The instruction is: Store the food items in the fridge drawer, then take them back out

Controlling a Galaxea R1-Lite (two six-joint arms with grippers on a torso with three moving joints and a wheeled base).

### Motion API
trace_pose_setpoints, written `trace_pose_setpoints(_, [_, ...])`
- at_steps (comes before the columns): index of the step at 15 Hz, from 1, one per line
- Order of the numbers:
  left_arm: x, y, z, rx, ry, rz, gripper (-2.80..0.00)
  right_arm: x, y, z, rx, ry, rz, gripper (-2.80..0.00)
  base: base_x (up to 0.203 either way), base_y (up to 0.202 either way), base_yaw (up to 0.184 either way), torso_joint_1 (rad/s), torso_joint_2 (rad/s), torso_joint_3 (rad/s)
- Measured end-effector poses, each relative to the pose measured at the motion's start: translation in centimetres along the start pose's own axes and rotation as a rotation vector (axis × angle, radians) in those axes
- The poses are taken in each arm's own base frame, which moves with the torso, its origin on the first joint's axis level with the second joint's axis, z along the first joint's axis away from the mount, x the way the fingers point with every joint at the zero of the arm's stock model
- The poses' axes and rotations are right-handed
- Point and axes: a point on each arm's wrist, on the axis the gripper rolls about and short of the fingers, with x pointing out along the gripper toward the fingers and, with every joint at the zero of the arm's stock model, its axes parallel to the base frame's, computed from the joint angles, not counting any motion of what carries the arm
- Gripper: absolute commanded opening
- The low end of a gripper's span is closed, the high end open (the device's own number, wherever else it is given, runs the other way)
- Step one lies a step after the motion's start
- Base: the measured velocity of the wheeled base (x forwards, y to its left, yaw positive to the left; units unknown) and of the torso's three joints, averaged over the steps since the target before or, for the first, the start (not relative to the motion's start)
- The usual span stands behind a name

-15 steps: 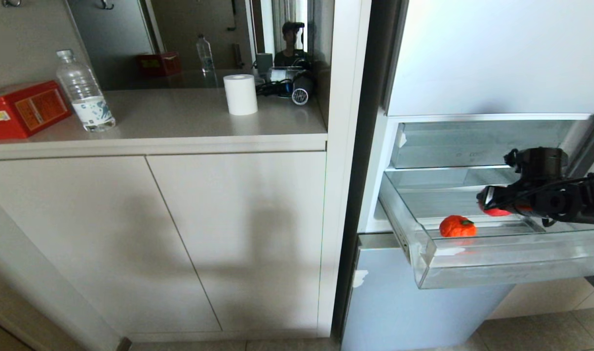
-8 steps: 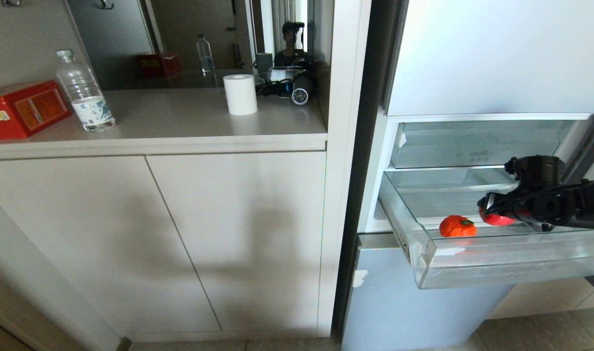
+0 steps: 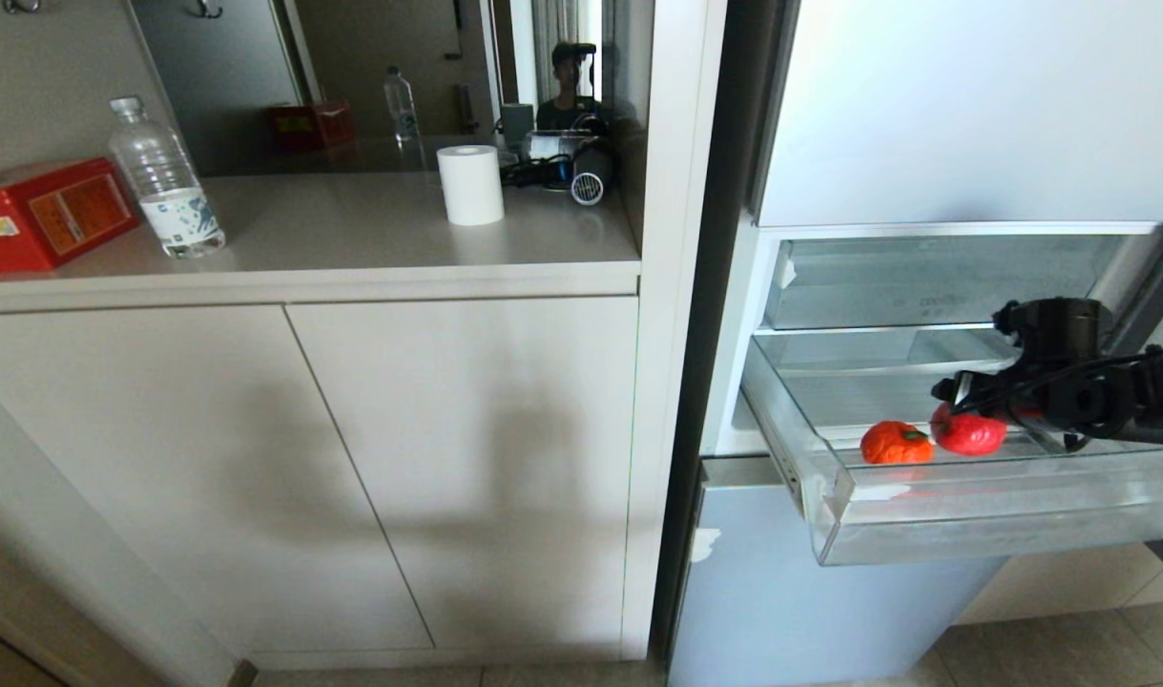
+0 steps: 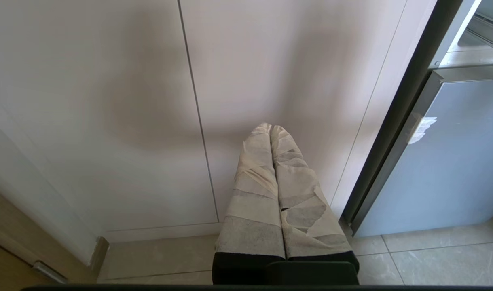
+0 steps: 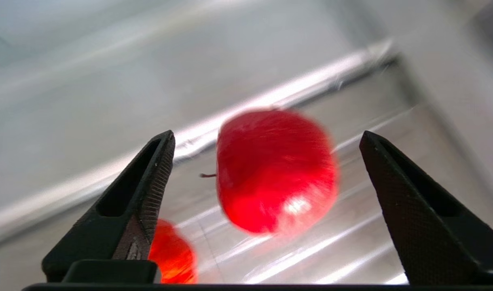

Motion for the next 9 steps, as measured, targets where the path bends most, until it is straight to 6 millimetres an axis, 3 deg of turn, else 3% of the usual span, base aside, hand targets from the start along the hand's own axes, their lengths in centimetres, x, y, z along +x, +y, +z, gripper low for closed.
trace_pose_setpoints(1, [0.0,0.0,0.0,0.000,0.000,0.000,-2.80,-1.4,0.0,1.0,0.010,-0.029,0.012,0.00,0.000,0.000,0.000,0.000,0.00,0.000])
trace_pose_setpoints(2, [0.0,0.0,0.0,0.000,0.000,0.000,-2.80,-3.1,-0.1,2.1,0.017,-0.058,0.024,-2.80,0.000,0.000,0.000,0.000,0.00,0.000])
trace_pose_setpoints(6, [0.0,0.0,0.0,0.000,-0.001,0.000,-2.80,-10.9,-1.0,3.8,0.028,-0.124,0.049,-2.80,0.000,0.000,0.000,0.000,0.00,0.000])
trace_pose_setpoints(9, [0.0,0.0,0.0,0.000,0.000,0.000,-2.80,-17.3,-2.4,2.3,0.033,-0.137,0.054,-2.80,0.000,0.000,0.000,0.000,0.00,0.000])
